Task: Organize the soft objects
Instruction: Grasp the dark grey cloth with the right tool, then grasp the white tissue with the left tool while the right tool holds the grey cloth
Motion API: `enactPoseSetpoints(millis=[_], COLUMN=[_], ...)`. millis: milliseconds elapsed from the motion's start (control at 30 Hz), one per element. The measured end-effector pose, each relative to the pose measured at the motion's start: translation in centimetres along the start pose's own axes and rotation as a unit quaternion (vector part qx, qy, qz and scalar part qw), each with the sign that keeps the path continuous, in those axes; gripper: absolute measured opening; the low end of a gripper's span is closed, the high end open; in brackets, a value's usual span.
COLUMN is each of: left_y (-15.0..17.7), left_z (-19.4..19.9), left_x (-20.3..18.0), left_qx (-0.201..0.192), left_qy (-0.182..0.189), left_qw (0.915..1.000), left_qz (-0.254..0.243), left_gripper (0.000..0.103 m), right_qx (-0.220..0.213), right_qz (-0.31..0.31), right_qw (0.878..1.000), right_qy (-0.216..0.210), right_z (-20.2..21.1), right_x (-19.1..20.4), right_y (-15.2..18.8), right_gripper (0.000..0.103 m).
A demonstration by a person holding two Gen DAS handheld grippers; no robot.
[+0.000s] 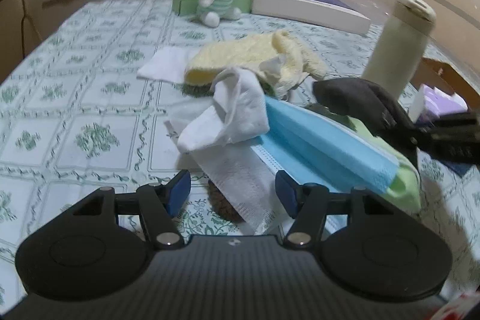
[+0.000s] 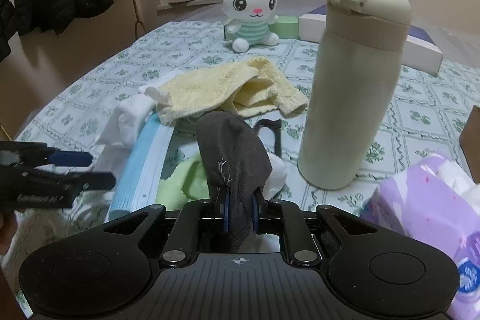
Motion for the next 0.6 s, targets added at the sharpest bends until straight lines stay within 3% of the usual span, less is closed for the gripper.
enactPoseSetpoints(millis=[33, 67, 333, 600], left_y=[0.0, 0.0, -0.3, 0.9], left_z=[-0.3, -0.6, 0.7, 4.3], left_x=[0.0, 0.0, 0.6, 3.5], left_qx=[0.005, 0.007, -0.003, -0.002], left_qy=[0.0, 0.001, -0.007, -0.04], left_qw=[1.0, 0.9999, 0.9999, 0.9991], left_qz=[0.005, 0.01, 0.012, -0.018], left_gripper=[0.055, 0.044, 0.011, 0.01], right_qx=[0.001, 0.001, 0.002, 0.0], right_qz=[0.0, 0.001, 0.01, 0.011], right_qw=[1.0, 1.0, 1.0, 1.0], right_qy=[0.0, 0.002, 0.007, 0.015], right_z=[0.2, 0.3, 0.9, 3.1], right_x=[0.0, 0.1, 0.8, 1.7], right_y=[0.2, 0.5, 1.0, 1.6], right_gripper=[0.014, 0.014, 0.014, 0.014])
Point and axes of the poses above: each gripper's, at about its wrist camera, not at the fingertips, and z roughly against the way its jaws point, x to its left, y to its underside, the point moved 6 cm from there along -z, roughly the way its jaws point, and after that the axes turned 14 degrees about -y, right-handed, at the moved point
